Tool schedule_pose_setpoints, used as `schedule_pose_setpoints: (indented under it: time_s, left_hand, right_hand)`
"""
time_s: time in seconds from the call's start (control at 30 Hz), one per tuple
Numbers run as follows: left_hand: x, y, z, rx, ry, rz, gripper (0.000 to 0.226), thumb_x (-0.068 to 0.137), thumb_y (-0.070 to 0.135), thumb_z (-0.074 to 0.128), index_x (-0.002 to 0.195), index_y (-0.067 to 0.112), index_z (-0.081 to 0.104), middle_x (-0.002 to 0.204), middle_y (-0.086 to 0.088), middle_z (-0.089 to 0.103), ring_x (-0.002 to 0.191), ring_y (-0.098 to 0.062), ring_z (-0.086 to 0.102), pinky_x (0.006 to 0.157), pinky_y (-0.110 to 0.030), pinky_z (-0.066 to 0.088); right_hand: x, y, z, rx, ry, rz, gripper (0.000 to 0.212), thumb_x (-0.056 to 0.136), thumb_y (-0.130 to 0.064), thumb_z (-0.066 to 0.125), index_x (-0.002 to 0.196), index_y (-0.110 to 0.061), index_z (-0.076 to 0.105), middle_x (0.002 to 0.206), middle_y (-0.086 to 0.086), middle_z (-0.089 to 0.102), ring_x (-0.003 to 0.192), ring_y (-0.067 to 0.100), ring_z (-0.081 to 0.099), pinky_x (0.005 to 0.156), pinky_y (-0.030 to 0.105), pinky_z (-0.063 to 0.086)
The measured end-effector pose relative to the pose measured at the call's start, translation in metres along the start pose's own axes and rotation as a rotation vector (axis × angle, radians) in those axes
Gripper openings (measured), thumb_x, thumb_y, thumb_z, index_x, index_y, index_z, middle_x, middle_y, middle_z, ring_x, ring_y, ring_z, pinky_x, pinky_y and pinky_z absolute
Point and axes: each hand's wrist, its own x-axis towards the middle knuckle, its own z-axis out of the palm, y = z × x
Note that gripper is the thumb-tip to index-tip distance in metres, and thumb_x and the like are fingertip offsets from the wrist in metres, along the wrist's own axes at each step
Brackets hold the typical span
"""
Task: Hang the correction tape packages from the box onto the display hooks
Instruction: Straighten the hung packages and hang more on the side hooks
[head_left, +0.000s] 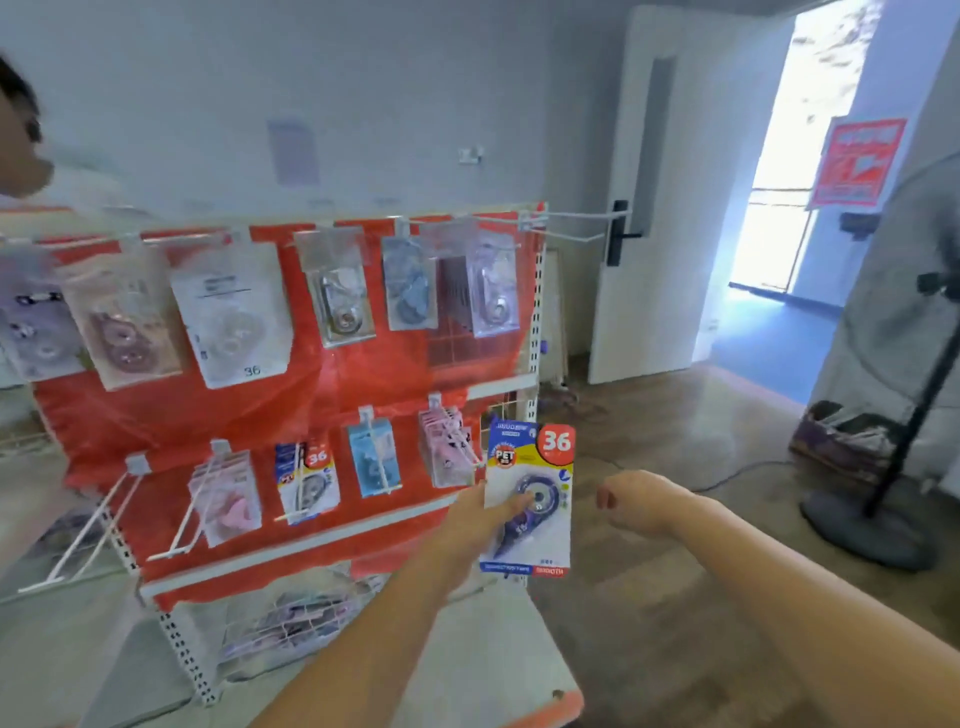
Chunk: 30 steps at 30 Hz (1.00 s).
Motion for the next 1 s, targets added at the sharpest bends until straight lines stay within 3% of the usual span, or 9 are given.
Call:
schedule_pose_setpoints:
  time_s: [0.1, 0.23, 0.3, 0.37, 0.53, 0.67, 0.73, 0.87, 1.0]
  left_hand:
    - [0.054, 0.039, 0.031, 0.055, 0.036, 0.072, 0.013, 0.086, 0.012, 0.068, 0.098, 0.017, 0.067, 0.092, 0.001, 0.074, 0.081, -0.012, 0.069, 0.070, -0.021, 0.053]
    - [0.113, 0.090, 0.070, 0.131, 0.074, 0.184, 0.024, 0.087, 0.018, 0.068, 0.110, 0.017, 0.063, 0.103, -0.001, 0.070, 0.086, -0.012, 0.065, 0.069, -0.019, 0.050]
    - [0.141, 0.112, 0.085, 0.164, 0.104, 0.229, 0.023, 0.087, 0.021, 0.068, 0.109, 0.020, 0.062, 0.097, 0.004, 0.069, 0.082, -0.007, 0.064, 0.062, -0.014, 0.047]
    - [0.165, 0.133, 0.094, 0.148, 0.128, 0.244, 0.024, 0.086, 0.023, 0.069, 0.108, 0.020, 0.061, 0.094, 0.006, 0.068, 0.088, -0.013, 0.065, 0.063, -0.016, 0.047]
    - [0.204, 0.173, 0.101, 0.136, 0.238, 0.319, 0.022, 0.089, 0.021, 0.066, 0.109, 0.015, 0.059, 0.099, 0.000, 0.063, 0.090, -0.014, 0.059, 0.064, -0.016, 0.045]
    - [0.238, 0.186, 0.101, 0.065, 0.293, 0.306, 0.035, 0.087, 0.027, 0.068, 0.117, 0.010, 0.059, 0.119, -0.006, 0.065, 0.105, -0.021, 0.062, 0.096, -0.040, 0.050]
    - [0.252, 0.182, 0.099, 0.088, 0.315, 0.293, 0.042, 0.086, 0.032, 0.068, 0.123, 0.012, 0.060, 0.119, -0.008, 0.066, 0.109, -0.024, 0.062, 0.098, -0.046, 0.049]
    - [0.270, 0.179, 0.099, 0.128, 0.374, 0.297, 0.044, 0.089, 0.035, 0.064, 0.125, 0.011, 0.057, 0.123, -0.006, 0.063, 0.112, -0.022, 0.060, 0.089, -0.033, 0.048]
    - [0.291, 0.178, 0.091, 0.171, 0.457, 0.288, 0.038, 0.091, 0.031, 0.062, 0.122, 0.009, 0.059, 0.119, -0.007, 0.064, 0.109, -0.023, 0.059, 0.089, -0.030, 0.045]
  right_hand:
    - [0.022, 0.043, -0.025, -0.029, 0.029, -0.012, 0.034, 0.088, -0.019, 0.053, 0.121, -0.017, 0.058, 0.126, 0.004, 0.058, 0.118, 0.022, 0.053, 0.096, 0.028, 0.042]
    - [0.048, 0.096, -0.052, -0.011, 0.084, -0.016, 0.034, 0.088, -0.016, 0.049, 0.121, -0.015, 0.057, 0.125, 0.004, 0.059, 0.118, 0.022, 0.053, 0.095, 0.027, 0.042]
    - [0.062, 0.121, -0.064, -0.012, 0.094, -0.020, 0.033, 0.089, -0.016, 0.048, 0.119, -0.015, 0.059, 0.124, 0.005, 0.060, 0.117, 0.022, 0.053, 0.094, 0.027, 0.042]
    - [0.078, 0.142, -0.071, -0.004, 0.105, -0.021, 0.030, 0.089, -0.016, 0.047, 0.116, -0.015, 0.061, 0.121, 0.004, 0.062, 0.115, 0.022, 0.055, 0.092, 0.027, 0.043]
    - [0.108, 0.163, -0.081, 0.015, 0.108, -0.038, 0.023, 0.088, -0.017, 0.048, 0.107, -0.017, 0.061, 0.113, 0.004, 0.063, 0.108, 0.023, 0.056, 0.084, 0.026, 0.042]
    - [0.137, 0.170, -0.081, 0.046, 0.116, -0.061, 0.016, 0.089, -0.026, 0.052, 0.102, -0.021, 0.060, 0.109, 0.000, 0.064, 0.105, 0.022, 0.058, 0.080, 0.027, 0.044]
    - [0.148, 0.170, -0.080, 0.045, 0.111, -0.066, 0.022, 0.090, -0.030, 0.052, 0.109, -0.021, 0.059, 0.112, 0.001, 0.064, 0.107, 0.022, 0.058, 0.086, 0.031, 0.047]
    - [0.162, 0.166, -0.085, 0.029, 0.107, -0.068, 0.022, 0.092, -0.027, 0.051, 0.109, -0.016, 0.057, 0.114, 0.005, 0.062, 0.106, 0.024, 0.057, 0.085, 0.031, 0.044]
    - [0.182, 0.163, -0.097, 0.022, 0.115, -0.079, 0.011, 0.091, -0.029, 0.051, 0.099, -0.023, 0.056, 0.113, 0.005, 0.062, 0.104, 0.025, 0.058, 0.084, 0.030, 0.045]
